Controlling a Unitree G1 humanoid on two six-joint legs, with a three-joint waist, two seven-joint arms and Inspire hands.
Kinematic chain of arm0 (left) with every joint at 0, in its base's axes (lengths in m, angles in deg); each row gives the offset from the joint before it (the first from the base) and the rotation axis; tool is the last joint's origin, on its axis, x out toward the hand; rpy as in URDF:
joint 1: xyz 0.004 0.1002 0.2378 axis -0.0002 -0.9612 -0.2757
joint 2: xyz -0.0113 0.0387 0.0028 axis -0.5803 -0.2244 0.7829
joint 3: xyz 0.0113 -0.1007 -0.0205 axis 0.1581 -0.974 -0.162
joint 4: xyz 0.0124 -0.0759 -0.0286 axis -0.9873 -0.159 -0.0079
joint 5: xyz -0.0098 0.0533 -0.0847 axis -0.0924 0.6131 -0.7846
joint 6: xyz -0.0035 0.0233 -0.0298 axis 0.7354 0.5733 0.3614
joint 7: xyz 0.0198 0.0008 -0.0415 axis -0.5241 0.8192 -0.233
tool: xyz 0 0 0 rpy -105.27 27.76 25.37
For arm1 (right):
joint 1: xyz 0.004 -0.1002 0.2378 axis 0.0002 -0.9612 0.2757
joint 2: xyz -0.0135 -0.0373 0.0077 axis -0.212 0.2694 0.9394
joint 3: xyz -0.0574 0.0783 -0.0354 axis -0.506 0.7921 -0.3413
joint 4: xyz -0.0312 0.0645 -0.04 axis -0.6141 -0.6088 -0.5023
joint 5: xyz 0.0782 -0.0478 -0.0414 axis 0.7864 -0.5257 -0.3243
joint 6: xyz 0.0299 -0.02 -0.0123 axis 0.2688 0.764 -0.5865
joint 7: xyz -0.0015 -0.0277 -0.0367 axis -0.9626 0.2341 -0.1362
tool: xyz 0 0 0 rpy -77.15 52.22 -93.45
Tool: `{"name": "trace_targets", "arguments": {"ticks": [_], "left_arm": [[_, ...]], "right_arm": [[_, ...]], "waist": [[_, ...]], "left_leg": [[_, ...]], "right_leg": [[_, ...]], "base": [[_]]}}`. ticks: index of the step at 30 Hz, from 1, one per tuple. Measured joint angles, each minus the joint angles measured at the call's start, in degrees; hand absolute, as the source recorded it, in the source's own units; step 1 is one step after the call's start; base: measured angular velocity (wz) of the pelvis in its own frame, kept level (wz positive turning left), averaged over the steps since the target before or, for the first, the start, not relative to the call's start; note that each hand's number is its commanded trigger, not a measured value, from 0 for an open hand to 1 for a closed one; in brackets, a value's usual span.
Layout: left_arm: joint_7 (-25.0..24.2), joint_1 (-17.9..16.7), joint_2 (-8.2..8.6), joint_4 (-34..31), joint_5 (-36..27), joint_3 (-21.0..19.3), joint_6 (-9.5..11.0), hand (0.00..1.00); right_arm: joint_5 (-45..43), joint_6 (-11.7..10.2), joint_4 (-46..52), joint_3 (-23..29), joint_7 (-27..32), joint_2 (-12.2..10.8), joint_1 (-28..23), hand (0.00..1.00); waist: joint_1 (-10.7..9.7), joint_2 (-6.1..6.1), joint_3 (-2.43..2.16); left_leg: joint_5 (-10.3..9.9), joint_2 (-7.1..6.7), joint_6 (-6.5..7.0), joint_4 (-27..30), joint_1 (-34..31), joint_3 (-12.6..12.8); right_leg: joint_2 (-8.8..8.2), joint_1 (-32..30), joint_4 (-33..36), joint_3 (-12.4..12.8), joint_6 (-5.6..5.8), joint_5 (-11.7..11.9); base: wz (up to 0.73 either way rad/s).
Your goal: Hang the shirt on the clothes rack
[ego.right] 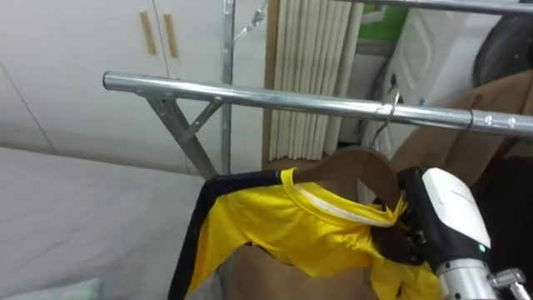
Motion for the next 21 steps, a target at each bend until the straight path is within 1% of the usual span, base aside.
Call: {"name": "trace_targets", "arguments": {"ticks": [1,2,3,4,5,6,7,8,10,15,16,17,19,21], "left_arm": [[0.7,1.0,-0.09,-1.2,0.1,1.2,1.6,0.00],[1.4,1.8,-0.32,-1.7,0.3,2.5,3.5,0.00],[1.5,2.1,-0.37,-2.0,0.5,3.0,4.2,0.00],[1.9,2.7,-0.38,-2.6,1.1,3.6,5.2,0.00],[1.9,3.1,-0.38,-3.1,1.4,4.0,5.9,0.00],[2.0,3.3,-0.39,-3.1,1.6,4.1,6.2,0.00],[2.0,3.3,-0.39,-2.9,2.1,4.1,6.6,0.00],[2.0,3.3,-0.44,-2.4,2.2,4.0,7.2,0.00],[2.0,3.1,-0.66,-1.6,2.2,3.7,7.9,0.00],[1.9,2.4,-0.89,0.2,2.1,3.5,9.1,0.00],[1.9,2.2,-0.94,0.9,2.2,3.4,9.9,0.00],[1.9,2.2,-0.96,1.4,2.2,3.3,10.4,0.00],[1.9,1.8,-0.83,1.5,3.2,2.1,10.8,0.00],[1.9,1.2,-0.80,1.6,3.9,2.0,10.8,0.00]], "right_arm": [[-0.3,0.3,0.0,-0.2,0.0,-0.1,0.0,1.00],[-0.4,0.4,0.0,-0.6,0.0,-0.1,0.0,1.00],[-0.4,0.5,0.0,-0.8,0.0,-0.2,0.0,1.00],[-0.4,0.5,0.0,-1.2,0.0,-0.2,0.0,1.00],[-0.4,0.5,0.0,-1.4,-0.1,-0.4,0.1,1.00],[-0.4,0.6,0.0,-1.4,-0.2,-0.6,0.1,1.00],[-0.5,0.8,0.1,-1.3,-0.4,-0.6,0.1,1.00],[-0.6,0.9,0.1,-1.0,-0.4,-0.6,0.2,1.00],[-1.5,1.4,0.1,-0.8,-0.4,-0.6,0.2,1.00],[-0.7,1.6,0.1,-0.8,-0.4,-0.6,1.5,1.00],[-0.5,1.7,0.3,-0.8,-0.5,-0.6,1.9,1.00],[0.1,1.7,0.9,-0.8,-0.5,-0.6,2.0,1.00],[0.2,1.7,2.0,-0.8,-0.8,-0.6,2.0,1.00],[0.3,1.7,2.5,-0.8,-0.9,-0.6,2.0,1.00]], "waist": [[0.2,0.02,-0.02],[0.9,0.07,0.01],[0.9,0.13,-0.02],[1.0,0.33,-0.09],[1.2,0.52,-0.02],[1.4,0.68,-0.04],[1.7,1.07,-0.24],[1.8,1.40,-0.25],[2.4,1.59,-0.18],[2.6,1.29,-0.15],[3.0,1.03,-0.18],[3.7,0.66,-0.28],[4.3,0.12,-0.21],[4.8,-0.21,-0.32]], "left_leg": [[-0.1,-0.15,0.18,-0.5,0.4,0.5],[-0.1,-0.37,0.24,-1.3,1.0,1.5],[-0.1,-0.46,0.24,-1.8,1.4,1.9],[-0.2,-0.52,0.37,-2.4,2.0,2.9],[-0.3,-0.52,0.45,-3.0,2.8,3.9],[-0.3,-0.52,0.45,-3.5,3.2,4.8],[-0.3,-0.49,0.41,-4.4,4.0,6.0],[-0.4,-0.49,0.35,-5.2,4.7,7.0],[-0.4,-0.48,0.21,-6.0,5.6,8.2],[-0.5,-0.49,0.20,-6.5,5.8,8.0],[-0.5,-0.49,0.20,-6.8,5.9,8.1],[-0.5,-0.48,0.20,-6.9,5.9,8.1],[-0.5,-0.48,0.20,-7.0,5.9,8.1],[-0.5,-0.47,0.19,-7.0,5.9,8.1]], "right_leg": [[-0.05,0.0,-0.3,0.8,0.24,0.0],[-0.13,0.0,-0.3,1.6,0.47,-0.1],[-0.18,0.0,-0.3,1.9,0.54,-0.1],[-0.27,0.0,-0.4,1.7,0.63,-0.2],[-0.36,-0.2,-0.5,0.7,0.64,-0.2],[-0.41,-0.2,-0.6,0.5,0.64,-0.2],[-0.36,-0.2,-1.0,0.5,0.63,-0.2],[-0.37,-0.2,-1.2,0.2,0.62,-0.1],[-0.48,-0.2,-1.2,-0.5,0.60,-0.1],[-0.52,-0.1,-1.4,-0.6,0.57,-0.1],[-0.18,-0.1,-1.6,-0.6,0.55,-0.2],[-0.19,-0.1,-2.3,-0.5,0.54,-0.2],[-0.13,-0.1,-2.5,-0.4,0.49,-0.1],[-0.17,0.1,-3.0,-0.4,0.37,-0.1]], "base": [[-0.29],[-0.33],[-0.35],[-0.42],[-0.45],[-0.54],[-0.51],[-0.47],[-0.34],[-0.06],[-0.07],[-0.08],[-0.02],[0.00]]}}
